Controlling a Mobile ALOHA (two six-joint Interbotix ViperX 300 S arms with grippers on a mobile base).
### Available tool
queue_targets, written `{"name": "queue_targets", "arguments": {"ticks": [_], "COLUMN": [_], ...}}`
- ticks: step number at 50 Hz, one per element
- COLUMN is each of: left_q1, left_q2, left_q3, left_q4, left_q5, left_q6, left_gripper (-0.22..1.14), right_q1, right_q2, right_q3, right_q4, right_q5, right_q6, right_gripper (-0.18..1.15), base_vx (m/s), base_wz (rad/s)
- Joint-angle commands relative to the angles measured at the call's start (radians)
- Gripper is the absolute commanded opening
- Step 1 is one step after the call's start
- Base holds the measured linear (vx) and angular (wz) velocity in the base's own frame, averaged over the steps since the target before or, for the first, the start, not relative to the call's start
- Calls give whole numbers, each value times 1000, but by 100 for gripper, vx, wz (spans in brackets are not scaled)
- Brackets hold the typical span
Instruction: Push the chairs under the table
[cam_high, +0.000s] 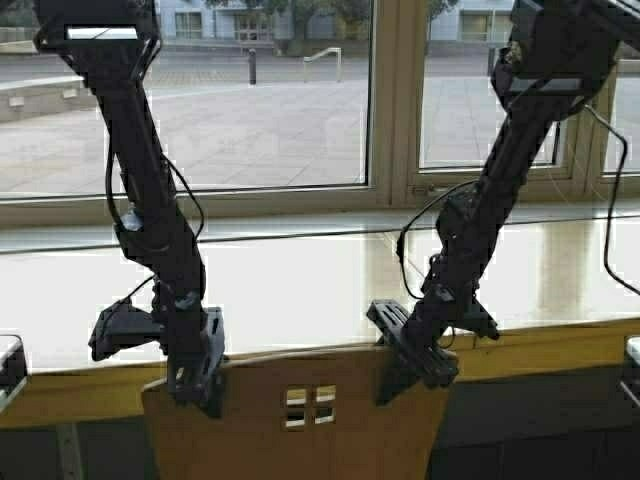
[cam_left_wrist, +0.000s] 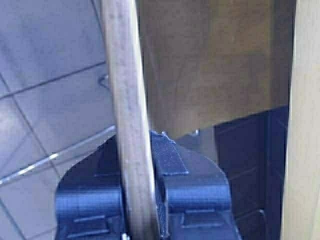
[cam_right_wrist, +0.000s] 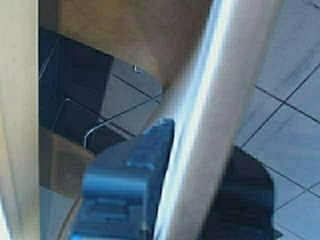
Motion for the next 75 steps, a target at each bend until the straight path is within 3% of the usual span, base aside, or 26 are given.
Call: {"name": "queue_targets", "arguments": {"ticks": [1, 5, 14, 18, 30, 42, 57, 67, 75], "left_q1": [25, 23, 23, 25, 29, 55, 104, 155, 212], "left_q2": [21, 21, 0, -17, -117, -337, -699, -1012, -1241], "left_q3": [-29, -29, -8, 6, 86, 219, 385, 497, 561], "left_q4": [21, 25, 58, 72, 103, 195, 410, 669, 798], "left_q5": [-9, -9, 3, 43, 64, -49, -115, -153, -66], "left_q6": [84, 86, 86, 86, 95, 156, 279, 471, 663], "left_gripper": [14, 32, 86, 103, 101, 101, 101, 101, 101], "right_q1": [14, 14, 9, 9, 8, 3, 0, 0, 0], "right_q2": [55, 54, 32, 2, -138, -339, -629, -871, -1077], "right_q3": [-5, -5, -9, 12, 120, 250, 390, 517, 627], "right_q4": [-29, -26, -26, -28, -54, -132, -256, -546, -778], "right_q5": [-5, 8, 44, 26, -49, -152, -221, -288, -334], "right_q6": [-64, -64, -64, -64, -64, -64, -66, -69, -69], "right_gripper": [8, 21, 89, 106, 104, 104, 104, 104, 104], "base_vx": [-1, -1, 0, -1, -2, -1, 0, 0, 1], "base_wz": [-1, 0, 0, -4, -1, 1, 1, 4, 15]}}
